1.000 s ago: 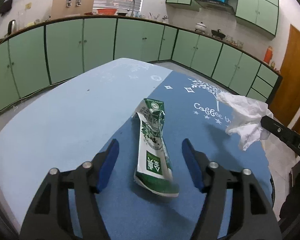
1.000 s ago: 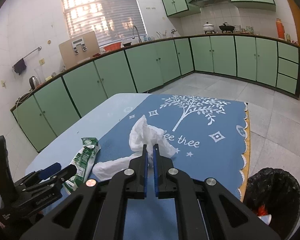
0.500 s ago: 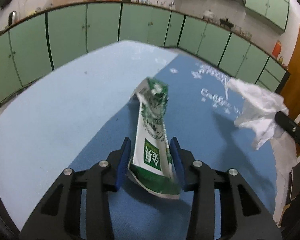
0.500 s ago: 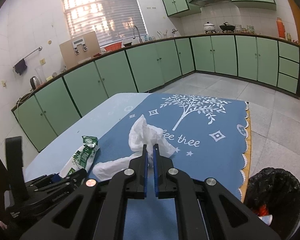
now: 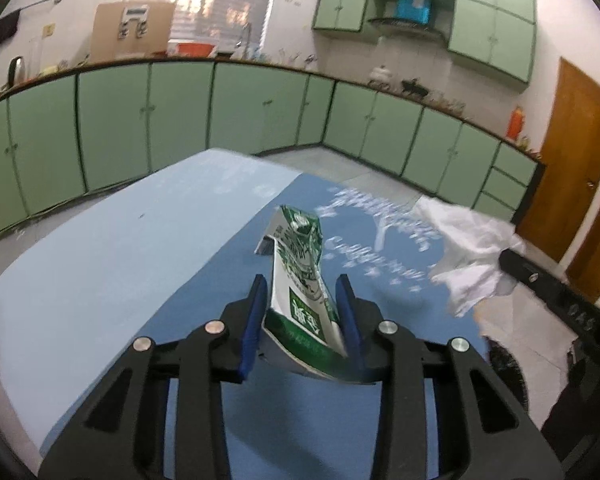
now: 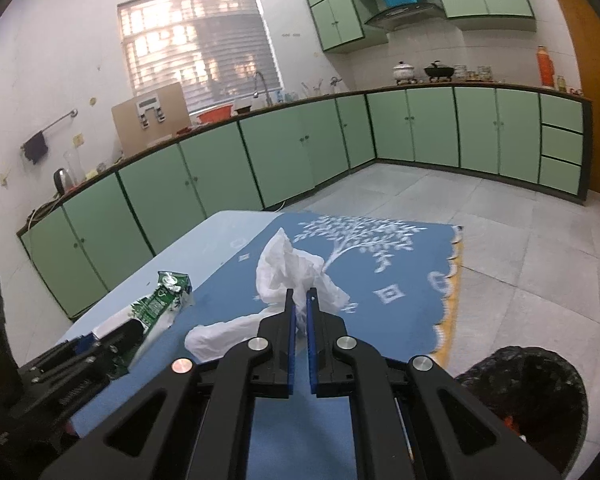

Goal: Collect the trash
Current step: 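Carry tissue and carton over the bin and open both grippers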

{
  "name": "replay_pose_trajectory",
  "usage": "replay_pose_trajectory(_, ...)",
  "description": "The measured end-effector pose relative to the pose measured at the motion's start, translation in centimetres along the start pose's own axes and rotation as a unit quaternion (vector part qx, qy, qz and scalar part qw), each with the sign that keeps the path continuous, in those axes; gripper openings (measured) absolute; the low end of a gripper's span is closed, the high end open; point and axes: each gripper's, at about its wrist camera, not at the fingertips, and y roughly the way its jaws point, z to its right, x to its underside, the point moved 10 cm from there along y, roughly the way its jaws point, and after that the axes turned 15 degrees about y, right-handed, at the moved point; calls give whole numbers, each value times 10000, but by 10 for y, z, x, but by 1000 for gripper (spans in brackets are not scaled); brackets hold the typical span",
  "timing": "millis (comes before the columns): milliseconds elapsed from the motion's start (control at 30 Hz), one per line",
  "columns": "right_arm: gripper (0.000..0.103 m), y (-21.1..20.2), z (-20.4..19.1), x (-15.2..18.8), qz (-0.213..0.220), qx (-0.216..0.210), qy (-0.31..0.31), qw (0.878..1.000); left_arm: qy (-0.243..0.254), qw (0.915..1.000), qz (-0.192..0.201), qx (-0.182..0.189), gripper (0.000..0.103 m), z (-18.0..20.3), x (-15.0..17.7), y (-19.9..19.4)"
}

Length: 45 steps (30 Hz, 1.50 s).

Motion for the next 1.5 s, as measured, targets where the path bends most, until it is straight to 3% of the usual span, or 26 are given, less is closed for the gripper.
replay_pose_trajectory(33, 5, -6, 8, -4, 50, 56, 14, 10000, 44, 10000, 60, 43, 32, 7, -4, -2)
replay_pose_trajectory(100, 5, -19, 23, -9, 133, 163, 40, 9998, 201, 9994, 209, 202, 19, 29, -13, -8)
replay_pose_trajectory(200, 5, -36, 46, -15, 234, 327, 109, 9991, 379, 9978, 249, 475, 10, 61, -19, -7)
replay_pose_trajectory(367, 5, -46, 84, -10, 92, 476, 354, 9982, 735, 9954, 96, 600, 9, 104, -4, 2)
replay_pose_trajectory(567, 5, -50, 90, -4, 100, 456, 433, 9980, 816, 9933, -499, 642, 13, 98, 44, 5)
replay_pose_trajectory(633, 5, -50, 90, -4, 110, 443, 406, 9981, 879, 9930, -573, 541, 21, 88, 58, 2)
replay_pose_trajectory(700, 5, -49, 91, -3, 101, 426, 417, 9982, 861, 9932, -639, 460, 42, 79, 67, -1)
replay_pose_trajectory(867, 5, -47, 90, 0, 56, 378, 388, 9985, 720, 9948, -659, 300, 55, 66, 72, -3)
replay_pose_trajectory(1000, 5, -44, 82, 2, 29, 338, 282, 9990, 613, 9948, -766, 291, 57, 67, 71, 5)
replay_pose_trajectory(1067, 5, -43, 81, 4, 17, 324, 251, 9992, 535, 9937, -915, 360, 54, 70, 75, 14)
replay_pose_trajectory(1133, 5, -43, 81, 5, 3, 317, 236, 9992, 449, 9925, -1038, 463, 30, 72, 79, 20)
replay_pose_trajectory(1267, 5, -43, 84, 6, 2, 316, 245, 9992, 383, 9938, -909, 519, 23, 73, 77, 16)
replay_pose_trajectory(1500, 5, -55, 93, 1, 121, 407, 282, 9987, 363, 9971, -370, 556, 22, 79, 43, -5)
